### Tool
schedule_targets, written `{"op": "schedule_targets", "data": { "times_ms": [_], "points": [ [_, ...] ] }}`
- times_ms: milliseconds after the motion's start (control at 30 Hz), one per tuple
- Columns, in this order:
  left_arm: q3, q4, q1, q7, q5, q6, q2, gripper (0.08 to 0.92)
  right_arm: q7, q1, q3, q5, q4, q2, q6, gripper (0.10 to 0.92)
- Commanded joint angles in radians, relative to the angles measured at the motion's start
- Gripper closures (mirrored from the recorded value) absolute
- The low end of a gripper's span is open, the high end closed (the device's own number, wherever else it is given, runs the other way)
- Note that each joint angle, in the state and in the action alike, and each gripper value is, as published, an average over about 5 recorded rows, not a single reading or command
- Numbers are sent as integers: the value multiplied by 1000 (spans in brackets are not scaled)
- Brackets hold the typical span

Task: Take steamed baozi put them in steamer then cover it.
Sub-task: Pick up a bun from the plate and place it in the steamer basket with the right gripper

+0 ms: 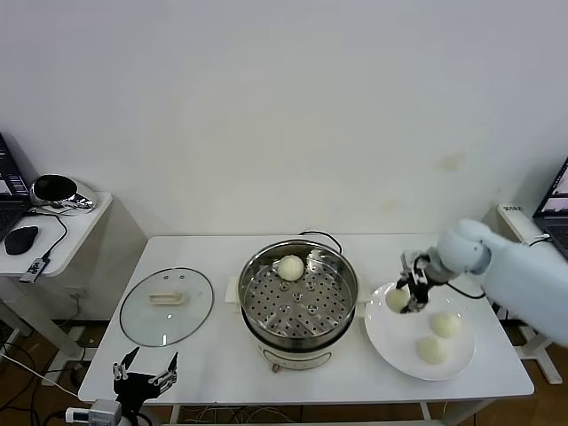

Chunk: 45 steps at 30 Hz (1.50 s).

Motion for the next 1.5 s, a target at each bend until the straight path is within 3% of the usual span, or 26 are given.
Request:
{"op": "schedule_targets", "data": {
  "times_ms": [33, 267, 800, 1100, 1500],
  "points": [
    [0, -5, 0, -2, 10, -1, 3, 177, -33, 403, -210, 232, 91, 25, -63, 427],
    [-14, -21, 5, -5, 0, 4, 2, 177, -23, 408, -201, 335, 53, 243, -153, 424],
    [-16, -67, 4, -26, 5, 4, -44, 177, 65, 220, -224, 371, -244, 698, -246, 423],
    [-14, -64, 6, -28, -1, 5, -50, 177, 76, 122, -249, 316, -353, 788, -249, 423],
    [6, -50, -3, -24, -2, 5, -45, 177, 81, 79, -253, 268, -372, 794, -250, 423]
  ]
}}
